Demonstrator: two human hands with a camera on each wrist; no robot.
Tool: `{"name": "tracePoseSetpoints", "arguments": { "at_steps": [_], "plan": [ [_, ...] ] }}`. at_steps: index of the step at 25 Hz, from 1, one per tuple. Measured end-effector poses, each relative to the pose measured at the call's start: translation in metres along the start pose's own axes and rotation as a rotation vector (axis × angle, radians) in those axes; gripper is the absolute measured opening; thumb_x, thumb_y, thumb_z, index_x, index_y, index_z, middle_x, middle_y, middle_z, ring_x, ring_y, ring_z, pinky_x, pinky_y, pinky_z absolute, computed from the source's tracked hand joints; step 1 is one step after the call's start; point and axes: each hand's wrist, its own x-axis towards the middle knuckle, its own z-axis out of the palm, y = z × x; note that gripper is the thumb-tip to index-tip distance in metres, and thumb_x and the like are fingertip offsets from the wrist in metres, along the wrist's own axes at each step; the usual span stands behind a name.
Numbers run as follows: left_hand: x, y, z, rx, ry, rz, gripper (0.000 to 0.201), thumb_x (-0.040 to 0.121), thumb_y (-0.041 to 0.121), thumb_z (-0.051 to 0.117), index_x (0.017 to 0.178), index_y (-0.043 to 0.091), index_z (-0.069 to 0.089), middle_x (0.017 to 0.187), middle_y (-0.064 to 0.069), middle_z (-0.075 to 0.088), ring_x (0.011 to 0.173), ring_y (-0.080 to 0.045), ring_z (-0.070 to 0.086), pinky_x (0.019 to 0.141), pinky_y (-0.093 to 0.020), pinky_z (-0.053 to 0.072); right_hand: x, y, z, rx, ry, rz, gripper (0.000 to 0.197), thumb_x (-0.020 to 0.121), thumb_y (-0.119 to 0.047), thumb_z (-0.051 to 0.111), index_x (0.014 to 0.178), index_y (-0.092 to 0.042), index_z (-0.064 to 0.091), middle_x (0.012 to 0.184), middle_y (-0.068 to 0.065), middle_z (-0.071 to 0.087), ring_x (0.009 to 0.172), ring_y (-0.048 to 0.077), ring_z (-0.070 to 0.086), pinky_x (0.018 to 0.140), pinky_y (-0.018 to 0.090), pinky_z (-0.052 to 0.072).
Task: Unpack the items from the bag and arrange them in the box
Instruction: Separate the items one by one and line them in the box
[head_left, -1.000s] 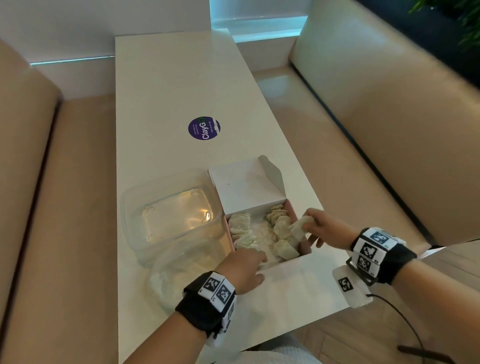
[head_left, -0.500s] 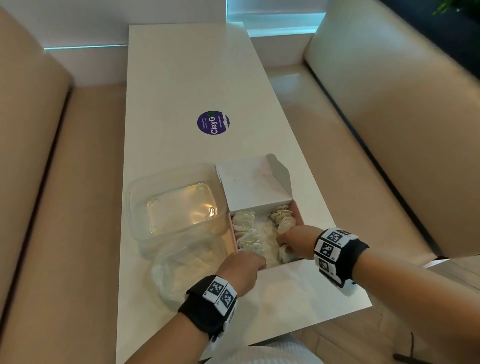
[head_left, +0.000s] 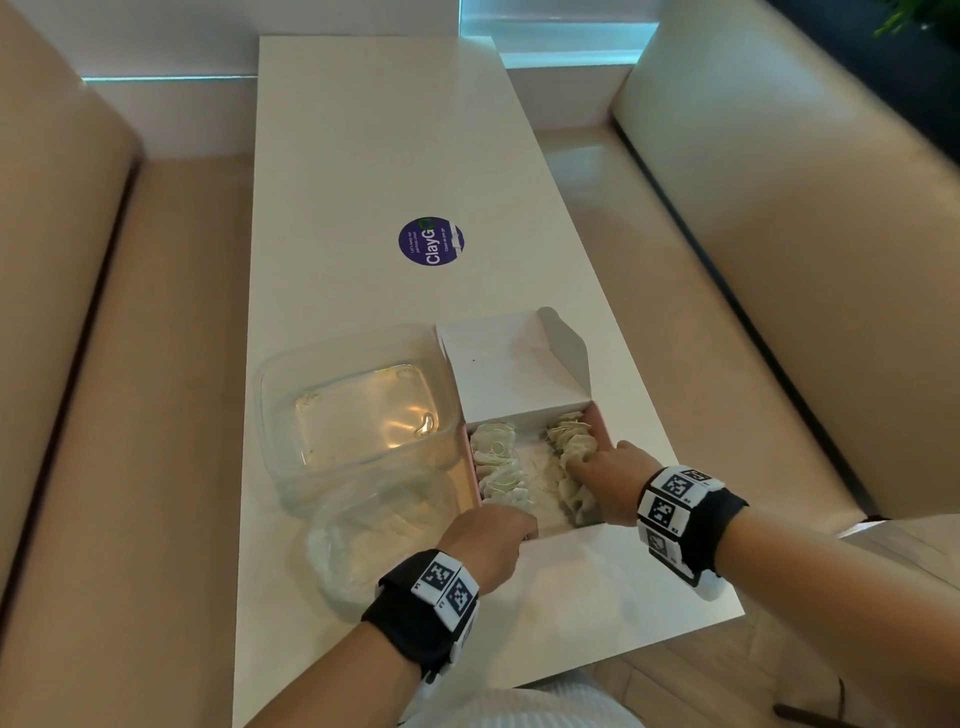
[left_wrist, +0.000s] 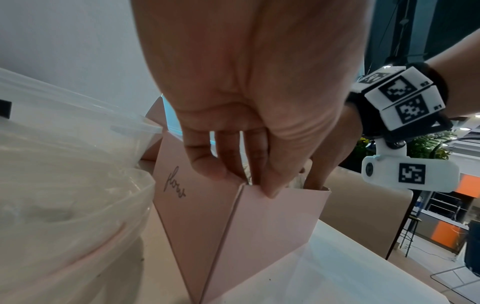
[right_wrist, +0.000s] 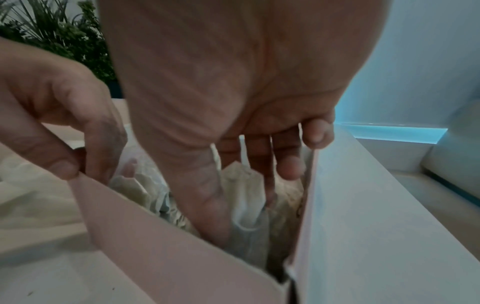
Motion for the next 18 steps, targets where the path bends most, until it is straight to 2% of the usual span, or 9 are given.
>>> {"name": "tracePoseSetpoints", "arguments": {
  "at_steps": [3, 5, 7, 9, 11, 13, 15, 16, 18],
  "plan": [
    [0.0, 0.0, 0.0, -0.012, -0.01, -0.003, 0.034, 0.09, 0.0, 0.041, 0.11, 0.019, 0.061, 0.111, -0.006, 0.064, 0.1, -0.028, 0.058, 0.074, -0.033, 0.042, 0.0, -0.001, 0.007, -0.086, 0.12, -0.14, 0.065, 0.078, -0.019, 0.062, 0.135, -0.025, 0.032, 0.143, 0.004, 0.031, 0.128, 0.029, 0.033, 0.104, 0.041, 0.03],
    [0.0, 0.0, -0.001, -0.01, -0.009, 0.0, 0.034, 0.091, 0.001, 0.042, 0.111, 0.019, 0.061, 0.112, -0.006, 0.064, 0.1, -0.028, 0.058, 0.074, -0.032, 0.041, 0.003, -0.006, 0.015, -0.185, 0.11, -0.25, 0.067, 0.081, -0.019, 0.058, 0.14, -0.026, 0.029, 0.151, 0.001, 0.022, 0.134, 0.03, 0.025, 0.107, 0.048, 0.024],
    [0.0, 0.0, -0.001, -0.017, -0.003, 0.002, 0.034, 0.09, 0.0, 0.042, 0.109, 0.019, 0.062, 0.111, -0.006, 0.064, 0.099, -0.028, 0.059, 0.073, -0.032, 0.041, 0.004, -0.009, 0.024, -0.229, 0.066, -0.304, 0.054, 0.088, -0.022, 0.047, 0.14, -0.024, 0.033, 0.148, -0.001, 0.032, 0.134, 0.029, 0.028, 0.106, 0.049, 0.022],
    [0.0, -0.001, 0.0, -0.018, -0.003, 0.003, 0.034, 0.089, 0.0, 0.041, 0.107, 0.019, 0.063, 0.109, -0.006, 0.065, 0.097, -0.028, 0.059, 0.073, -0.033, 0.043, 0.006, -0.008, 0.027, -0.173, 0.073, -0.292, 0.043, 0.092, -0.029, 0.041, 0.135, -0.024, 0.041, 0.137, -0.002, 0.047, 0.128, 0.027, 0.037, 0.105, 0.047, 0.022],
    [0.0, -0.001, 0.001, -0.017, -0.003, 0.004, 0.033, 0.09, 0.0, 0.041, 0.107, 0.019, 0.063, 0.109, -0.006, 0.065, 0.097, -0.028, 0.059, 0.074, -0.034, 0.044, 0.008, -0.007, 0.026, -0.079, 0.115, -0.267, 0.039, 0.088, -0.032, 0.045, 0.126, -0.023, 0.049, 0.128, -0.002, 0.054, 0.122, 0.026, 0.042, 0.102, 0.046, 0.026],
    [0.0, -0.001, 0.0, -0.013, -0.001, 0.011, 0.033, 0.091, 0.0, 0.041, 0.109, 0.019, 0.062, 0.111, -0.006, 0.064, 0.097, -0.028, 0.058, 0.074, -0.034, 0.044, 0.011, -0.007, 0.026, -0.06, 0.192, -0.249, 0.034, 0.079, -0.033, 0.053, 0.112, -0.022, 0.059, 0.118, -0.002, 0.06, 0.115, 0.025, 0.051, 0.096, 0.046, 0.036],
    [0.0, 0.0, 0.001, -0.019, -0.002, 0.009, 0.034, 0.091, 0.0, 0.041, 0.11, 0.019, 0.062, 0.112, -0.006, 0.064, 0.098, -0.028, 0.059, 0.076, -0.035, 0.046, 0.013, -0.01, 0.025, -0.065, 0.282, -0.207, 0.027, 0.077, -0.036, 0.054, 0.098, -0.022, 0.065, 0.111, -0.001, 0.062, 0.11, 0.026, 0.055, 0.092, 0.047, 0.04],
    [-0.001, 0.0, 0.0, -0.02, -0.003, 0.006, 0.035, 0.091, 0.001, 0.041, 0.111, 0.019, 0.062, 0.112, -0.006, 0.064, 0.099, -0.028, 0.059, 0.078, -0.036, 0.047, 0.016, -0.013, 0.023, -0.067, 0.279, -0.187, 0.029, 0.08, -0.04, 0.053, 0.098, -0.021, 0.065, 0.113, 0.001, 0.06, 0.112, 0.027, 0.052, 0.094, 0.048, 0.037],
    [-0.001, 0.0, 0.0, -0.021, -0.003, 0.003, 0.035, 0.091, 0.001, 0.041, 0.111, 0.02, 0.063, 0.112, -0.007, 0.064, 0.098, -0.028, 0.059, 0.078, -0.037, 0.048, 0.02, -0.021, 0.02, -0.091, 0.18, -0.152, 0.039, 0.085, -0.049, 0.05, 0.106, -0.018, 0.064, 0.116, 0.007, 0.054, 0.115, 0.031, 0.044, 0.098, 0.051, 0.029]
  ]
}}
